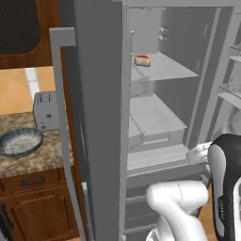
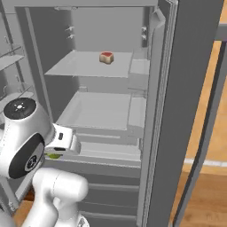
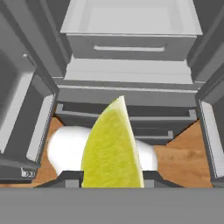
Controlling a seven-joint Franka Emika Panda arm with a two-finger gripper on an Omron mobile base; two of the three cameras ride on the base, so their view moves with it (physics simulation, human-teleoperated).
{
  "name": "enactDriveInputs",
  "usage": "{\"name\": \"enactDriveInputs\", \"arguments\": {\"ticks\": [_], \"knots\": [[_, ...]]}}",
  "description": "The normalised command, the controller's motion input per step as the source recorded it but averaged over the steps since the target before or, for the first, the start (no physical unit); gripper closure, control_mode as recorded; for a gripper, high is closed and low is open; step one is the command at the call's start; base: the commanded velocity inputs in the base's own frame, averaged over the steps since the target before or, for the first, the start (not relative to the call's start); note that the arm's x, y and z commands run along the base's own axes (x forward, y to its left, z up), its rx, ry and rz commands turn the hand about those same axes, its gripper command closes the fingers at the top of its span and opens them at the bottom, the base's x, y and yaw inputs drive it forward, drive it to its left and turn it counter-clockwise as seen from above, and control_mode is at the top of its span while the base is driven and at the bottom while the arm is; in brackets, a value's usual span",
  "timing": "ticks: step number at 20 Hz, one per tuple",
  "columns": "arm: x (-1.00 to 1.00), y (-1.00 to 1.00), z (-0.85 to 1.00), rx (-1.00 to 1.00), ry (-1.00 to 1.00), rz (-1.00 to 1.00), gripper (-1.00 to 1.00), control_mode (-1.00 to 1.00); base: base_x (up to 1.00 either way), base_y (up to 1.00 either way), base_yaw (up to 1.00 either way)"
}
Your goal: Grab a lemon wedge from the fridge and one ice cube from the ice bowl, and put them in the glass of lemonade.
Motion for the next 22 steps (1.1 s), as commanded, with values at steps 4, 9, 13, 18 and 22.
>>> {"name": "enactDriveInputs", "arguments": {"ticks": [4,9,13,18,22], "knots": [[0.0,0.0,0.0,0.0,0.0,0.0,1.0,1.0,-1.0,0.0,0.0],[0.0,0.0,0.0,0.0,0.0,0.0,1.0,1.0,-0.99,0.12,0.0],[0.0,0.0,0.0,0.0,0.0,0.0,1.0,1.0,-0.73,0.5,0.0],[0.0,0.0,0.0,0.0,0.0,0.0,1.0,1.0,-0.29,0.97,0.0],[0.0,0.0,0.0,0.0,0.0,0.0,1.0,1.0,-0.02,1.0,0.0]]}}
